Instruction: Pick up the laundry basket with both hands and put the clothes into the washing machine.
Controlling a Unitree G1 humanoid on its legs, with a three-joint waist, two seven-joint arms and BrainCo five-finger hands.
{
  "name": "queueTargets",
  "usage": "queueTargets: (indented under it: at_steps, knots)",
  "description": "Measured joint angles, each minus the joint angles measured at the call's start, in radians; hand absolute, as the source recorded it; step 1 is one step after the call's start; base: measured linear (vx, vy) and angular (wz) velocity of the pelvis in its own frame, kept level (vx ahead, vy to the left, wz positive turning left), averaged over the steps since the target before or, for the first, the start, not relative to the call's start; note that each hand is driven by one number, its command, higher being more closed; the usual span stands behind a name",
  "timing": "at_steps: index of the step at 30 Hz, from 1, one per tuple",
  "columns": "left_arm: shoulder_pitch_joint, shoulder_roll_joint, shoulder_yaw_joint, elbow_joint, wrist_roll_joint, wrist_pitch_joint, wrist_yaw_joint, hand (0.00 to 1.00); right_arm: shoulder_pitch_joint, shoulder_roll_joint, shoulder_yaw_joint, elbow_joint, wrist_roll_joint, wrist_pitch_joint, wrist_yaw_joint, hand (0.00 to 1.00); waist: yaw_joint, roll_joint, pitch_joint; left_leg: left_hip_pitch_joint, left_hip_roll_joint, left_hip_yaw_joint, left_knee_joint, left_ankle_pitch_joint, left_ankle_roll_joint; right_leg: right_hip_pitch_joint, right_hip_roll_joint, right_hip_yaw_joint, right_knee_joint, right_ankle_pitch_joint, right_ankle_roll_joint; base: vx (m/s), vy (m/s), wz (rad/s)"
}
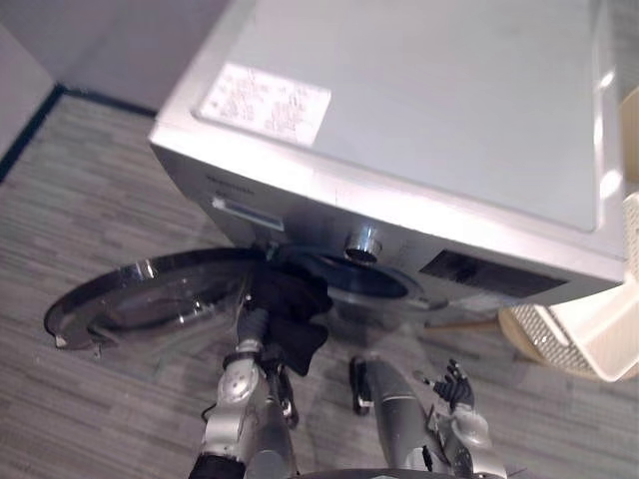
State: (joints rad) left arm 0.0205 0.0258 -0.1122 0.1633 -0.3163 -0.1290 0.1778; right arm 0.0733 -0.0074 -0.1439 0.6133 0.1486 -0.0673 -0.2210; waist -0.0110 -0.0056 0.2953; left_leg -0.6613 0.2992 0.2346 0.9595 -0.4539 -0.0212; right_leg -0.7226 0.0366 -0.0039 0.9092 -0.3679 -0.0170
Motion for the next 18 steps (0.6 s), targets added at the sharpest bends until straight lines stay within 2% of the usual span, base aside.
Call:
queueTargets:
  at_steps: [4, 7, 10, 12, 14, 18]
  knots:
    - [-0.157, -0.017, 0.007, -0.001, -0.048, -0.019, 0.047, 1.00, -0.098, 0.018, 0.000, -0.093, 0.029, -0.013, -0.039, 0.00, 0.002, -0.001, 0.028, -0.253, 0.035, -0.010, 0.158, -0.026, 0.025, -0.253, 0.012, 0.008, 0.132, 0.000, 0.001, -0.14, 0.014, -0.21]
    - [-0.276, -0.023, 0.004, 0.002, -0.079, -0.031, 0.068, 1.00, -0.135, 0.046, -0.003, -0.162, 0.048, -0.037, -0.050, 0.00, 0.002, -0.003, 0.040, -0.401, 0.054, -0.025, 0.251, -0.043, 0.038, -0.401, 0.018, 0.007, 0.215, -0.002, 0.006, -0.13, -0.028, -0.14]
    - [-0.379, -0.021, 0.000, 0.004, -0.095, -0.036, 0.084, 1.00, -0.143, 0.063, 0.004, -0.251, 0.057, -0.043, -0.068, 0.00, -0.001, -0.003, 0.041, -0.520, 0.072, -0.042, 0.332, -0.060, 0.043, -0.517, 0.031, 0.007, 0.280, -0.004, 0.009, -0.10, -0.042, -0.15]
    - [-0.453, -0.021, -0.014, 0.013, -0.115, -0.036, 0.090, 1.00, -0.121, 0.077, 0.024, -0.358, 0.058, -0.054, -0.072, 0.00, -0.006, -0.006, 0.047, -0.574, 0.086, -0.047, 0.378, -0.071, 0.048, -0.575, 0.037, 0.006, 0.324, -0.009, 0.018, -0.09, -0.046, -0.13]
    - [-0.555, -0.008, -0.012, 0.042, -0.150, -0.038, 0.109, 1.00, -0.086, 0.083, 0.070, -0.439, 0.059, -0.083, -0.067, 0.00, -0.017, -0.010, 0.050, -0.629, 0.102, -0.052, 0.419, -0.078, 0.051, -0.630, 0.051, 0.007, 0.355, -0.011, 0.022, -0.12, -0.063, -0.19]
    - [-0.773, 0.077, 0.001, 0.115, -0.247, -0.042, 0.158, 1.00, -0.016, 0.088, 0.132, -0.506, 0.065, -0.094, -0.061, 0.00, -0.042, -0.030, 0.062, -0.698, 0.144, -0.068, 0.488, -0.096, 0.048, -0.701, 0.087, 0.006, 0.398, -0.005, 0.025, -0.09, -0.051, -0.33]
